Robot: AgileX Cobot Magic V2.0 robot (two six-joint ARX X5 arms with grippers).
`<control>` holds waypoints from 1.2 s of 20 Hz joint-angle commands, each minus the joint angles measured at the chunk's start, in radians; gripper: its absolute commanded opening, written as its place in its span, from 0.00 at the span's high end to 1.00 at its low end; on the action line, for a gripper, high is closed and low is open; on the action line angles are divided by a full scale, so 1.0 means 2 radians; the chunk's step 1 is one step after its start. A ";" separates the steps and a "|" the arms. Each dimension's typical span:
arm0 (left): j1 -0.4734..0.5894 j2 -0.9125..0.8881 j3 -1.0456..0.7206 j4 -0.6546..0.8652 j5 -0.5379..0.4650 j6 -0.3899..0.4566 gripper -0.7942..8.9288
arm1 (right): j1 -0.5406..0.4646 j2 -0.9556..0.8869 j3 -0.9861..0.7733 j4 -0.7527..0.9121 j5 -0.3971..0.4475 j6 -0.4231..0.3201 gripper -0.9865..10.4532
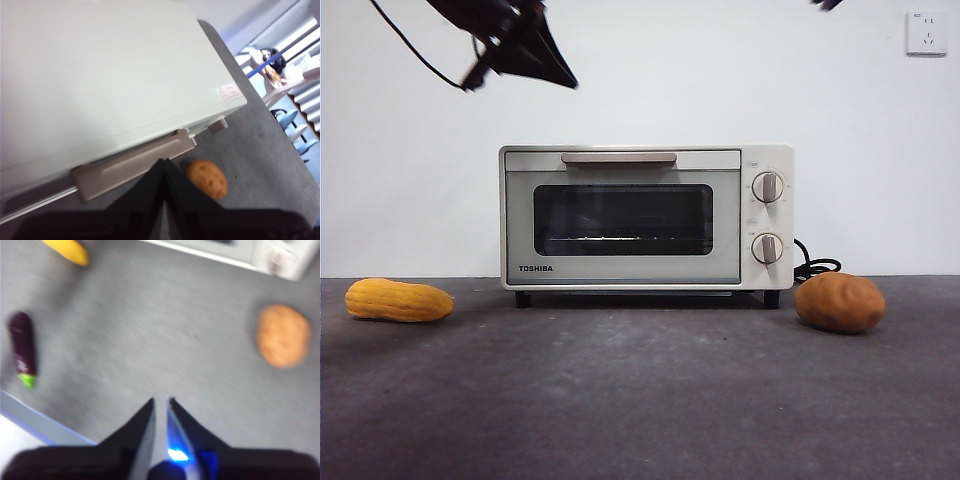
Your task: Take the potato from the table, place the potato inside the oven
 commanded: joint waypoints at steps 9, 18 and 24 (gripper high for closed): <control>-0.031 0.059 0.000 0.006 -0.081 0.049 0.92 | 0.000 -0.061 0.036 -0.036 0.039 0.003 0.92; -0.031 0.061 0.000 -0.002 -0.120 0.075 0.92 | 0.001 -0.183 0.036 -0.037 0.020 0.054 0.92; -0.034 0.061 0.000 -0.065 -0.135 0.096 0.92 | 0.001 -0.234 0.036 -0.037 0.020 0.058 0.92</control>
